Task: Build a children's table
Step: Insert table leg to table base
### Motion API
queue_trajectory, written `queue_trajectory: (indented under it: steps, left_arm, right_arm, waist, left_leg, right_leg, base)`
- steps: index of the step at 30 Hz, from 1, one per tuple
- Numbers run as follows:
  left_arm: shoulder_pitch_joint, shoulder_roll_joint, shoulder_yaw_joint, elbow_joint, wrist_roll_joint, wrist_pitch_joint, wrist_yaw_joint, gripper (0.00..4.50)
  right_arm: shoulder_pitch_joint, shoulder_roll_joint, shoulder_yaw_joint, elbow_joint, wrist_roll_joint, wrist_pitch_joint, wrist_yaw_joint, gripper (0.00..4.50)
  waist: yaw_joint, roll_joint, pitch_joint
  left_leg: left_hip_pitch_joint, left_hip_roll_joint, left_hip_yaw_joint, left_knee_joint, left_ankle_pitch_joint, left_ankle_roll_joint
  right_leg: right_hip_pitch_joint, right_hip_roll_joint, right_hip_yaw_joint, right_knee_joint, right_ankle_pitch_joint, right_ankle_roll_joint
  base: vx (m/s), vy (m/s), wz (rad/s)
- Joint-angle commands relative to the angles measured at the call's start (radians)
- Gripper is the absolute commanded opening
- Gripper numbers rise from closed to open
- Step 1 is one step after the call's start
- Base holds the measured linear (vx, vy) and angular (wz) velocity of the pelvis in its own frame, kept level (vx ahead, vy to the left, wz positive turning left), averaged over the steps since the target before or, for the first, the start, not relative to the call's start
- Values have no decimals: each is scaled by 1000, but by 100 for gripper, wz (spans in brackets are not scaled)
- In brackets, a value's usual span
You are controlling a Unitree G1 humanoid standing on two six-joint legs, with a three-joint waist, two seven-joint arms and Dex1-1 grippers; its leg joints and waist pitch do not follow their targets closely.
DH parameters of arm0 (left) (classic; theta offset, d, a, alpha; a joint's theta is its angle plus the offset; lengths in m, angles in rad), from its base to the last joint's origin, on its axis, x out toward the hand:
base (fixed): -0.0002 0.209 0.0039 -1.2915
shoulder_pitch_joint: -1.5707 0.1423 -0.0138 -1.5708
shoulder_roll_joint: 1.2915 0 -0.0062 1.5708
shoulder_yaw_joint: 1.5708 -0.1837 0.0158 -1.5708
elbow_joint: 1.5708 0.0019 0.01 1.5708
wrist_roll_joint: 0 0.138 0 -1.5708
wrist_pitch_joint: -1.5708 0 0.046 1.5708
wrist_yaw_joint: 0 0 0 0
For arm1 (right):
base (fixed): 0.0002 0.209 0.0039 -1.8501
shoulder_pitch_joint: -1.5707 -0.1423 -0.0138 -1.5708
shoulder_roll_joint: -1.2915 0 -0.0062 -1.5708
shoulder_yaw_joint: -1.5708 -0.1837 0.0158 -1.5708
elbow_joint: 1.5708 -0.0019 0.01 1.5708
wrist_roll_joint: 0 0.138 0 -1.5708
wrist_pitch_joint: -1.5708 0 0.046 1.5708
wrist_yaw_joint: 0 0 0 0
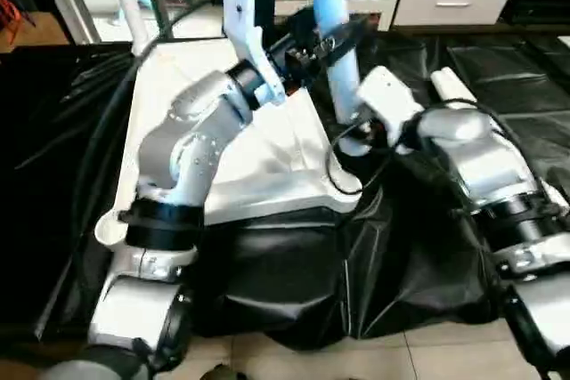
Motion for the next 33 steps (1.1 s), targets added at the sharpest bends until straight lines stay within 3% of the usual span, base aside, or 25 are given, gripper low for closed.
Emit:
queue_trajectory:
  steps: [1,9,10,13,16,18,33]
  left_arm:
    - [-36,-1,81,16,-37,12,47,397]
    - [-40,-25,141,-45,-168,74,22,445]
    - [-40,-23,140,-48,-185,88,17,419]
    - [-43,-25,144,-34,-181,103,34,418]
    - [-51,-27,162,-9,-190,114,57,375]
    - [-56,-26,171,0,-195,123,71,370]
    - [-66,-20,182,47,-117,18,136,245]
  right_arm:
    - [-35,-10,-8,-12,-7,-16,-3,183]
    - [-25,-13,-5,-14,-19,-18,3,183]
    - [-23,-13,-3,-17,-24,-20,4,183]
    - [-23,-11,-1,-17,-25,-24,4,183]
    - [-25,-7,0,-20,-22,-31,11,183]
    - [-26,-4,-1,-21,-23,-33,12,183]
    - [-28,7,-6,-21,-34,-47,4,183]
  waist:
    - [-3,-24,-91]
    - [3,-24,-97]
    - [2,-26,-96]
    - [1,-27,-95]
    - [0,-26,-96]
    - [-1,-25,-95]
    - [-1,-27,-96]
  left_leg:
    - [22,16,-8,-32,128,104]
    - [19,15,-11,-26,173,109]
    - [18,14,-11,-26,171,115]
    - [19,14,-10,-26,159,118]
    - [19,14,-10,-26,160,120]
    - [19,15,-11,-26,157,119]
    - [20,17,-12,-24,156,126]
  right_leg:
    - [89,-60,36,-36,455,-274]
    - [92,-59,33,-24,519,-290]
    - [92,-59,33,-25,527,-289]
    - [91,-59,33,-27,509,-284]
    - [91,-59,33,-28,500,-283]
    - [90,-59,33,-28,491,-283]
    - [89,-62,32,-29,460,-285]
  base:
    - [0,0,0]
    - [0,0,0]
    - [0,0,0]
    - [0,0,0]
    - [0,0,0]
    - [0,0,0]
    - [0,0,0]
